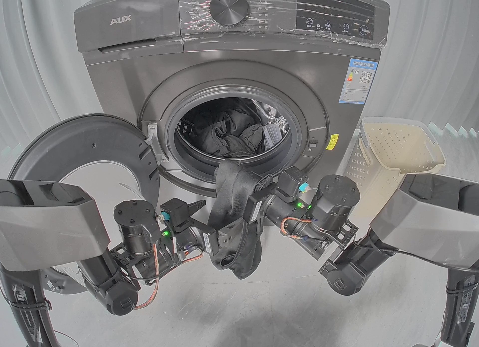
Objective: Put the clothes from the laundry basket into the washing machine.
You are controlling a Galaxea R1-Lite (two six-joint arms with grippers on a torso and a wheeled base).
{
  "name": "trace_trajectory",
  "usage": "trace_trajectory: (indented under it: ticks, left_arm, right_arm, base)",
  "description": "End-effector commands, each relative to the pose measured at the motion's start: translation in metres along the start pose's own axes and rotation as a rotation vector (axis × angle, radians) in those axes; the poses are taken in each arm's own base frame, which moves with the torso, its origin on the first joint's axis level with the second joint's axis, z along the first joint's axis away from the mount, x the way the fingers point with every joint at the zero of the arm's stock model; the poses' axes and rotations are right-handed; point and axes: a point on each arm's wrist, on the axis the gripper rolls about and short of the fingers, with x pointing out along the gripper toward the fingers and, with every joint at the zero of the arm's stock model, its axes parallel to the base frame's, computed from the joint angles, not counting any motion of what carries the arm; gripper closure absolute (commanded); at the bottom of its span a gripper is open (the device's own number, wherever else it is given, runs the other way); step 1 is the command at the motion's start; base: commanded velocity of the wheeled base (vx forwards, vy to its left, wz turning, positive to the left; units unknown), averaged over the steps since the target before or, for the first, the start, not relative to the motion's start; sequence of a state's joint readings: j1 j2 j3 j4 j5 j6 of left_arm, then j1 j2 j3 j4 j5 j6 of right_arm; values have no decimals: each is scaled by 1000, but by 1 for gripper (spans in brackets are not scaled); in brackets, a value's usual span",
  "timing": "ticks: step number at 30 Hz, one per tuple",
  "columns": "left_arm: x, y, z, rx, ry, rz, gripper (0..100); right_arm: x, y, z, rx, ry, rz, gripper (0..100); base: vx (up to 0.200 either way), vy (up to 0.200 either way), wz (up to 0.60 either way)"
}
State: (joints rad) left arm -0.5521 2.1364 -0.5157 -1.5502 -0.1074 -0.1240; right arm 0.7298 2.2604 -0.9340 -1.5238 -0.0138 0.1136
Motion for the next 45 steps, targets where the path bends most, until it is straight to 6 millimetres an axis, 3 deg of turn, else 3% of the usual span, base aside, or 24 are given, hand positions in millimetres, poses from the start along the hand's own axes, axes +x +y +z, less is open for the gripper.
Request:
trace_trajectory:
  ticks: [1, 9, 15, 29, 30, 45]
  left_arm:
    - [11, 4, -12, -1, 22, 7, 0]
    - [31, 13, -26, 1, 20, 22, 0]
    - [43, 24, -26, 7, -12, 48, 0]
    - [50, 30, -26, 23, -30, 63, 0]
    - [51, 30, -28, 26, -27, 62, 100]
    - [47, 24, -20, 29, -42, 48, 100]
  right_arm:
    - [-1, 8, 2, 4, -3, 19, 100]
    - [-7, 23, 8, 11, -3, 54, 100]
    - [-18, 28, 6, 16, 31, 67, 100]
    - [-27, 32, 2, 26, 61, 74, 100]
    - [-27, 32, 2, 26, 61, 75, 100]
    - [-30, 25, -4, 37, 84, 46, 100]
  base:
    - [0, 0, 0]
    - [0, 0, 0]
    - [0, 0, 0]
    - [0, 0, 0]
    - [0, 0, 0]
    - [0, 0, 0]
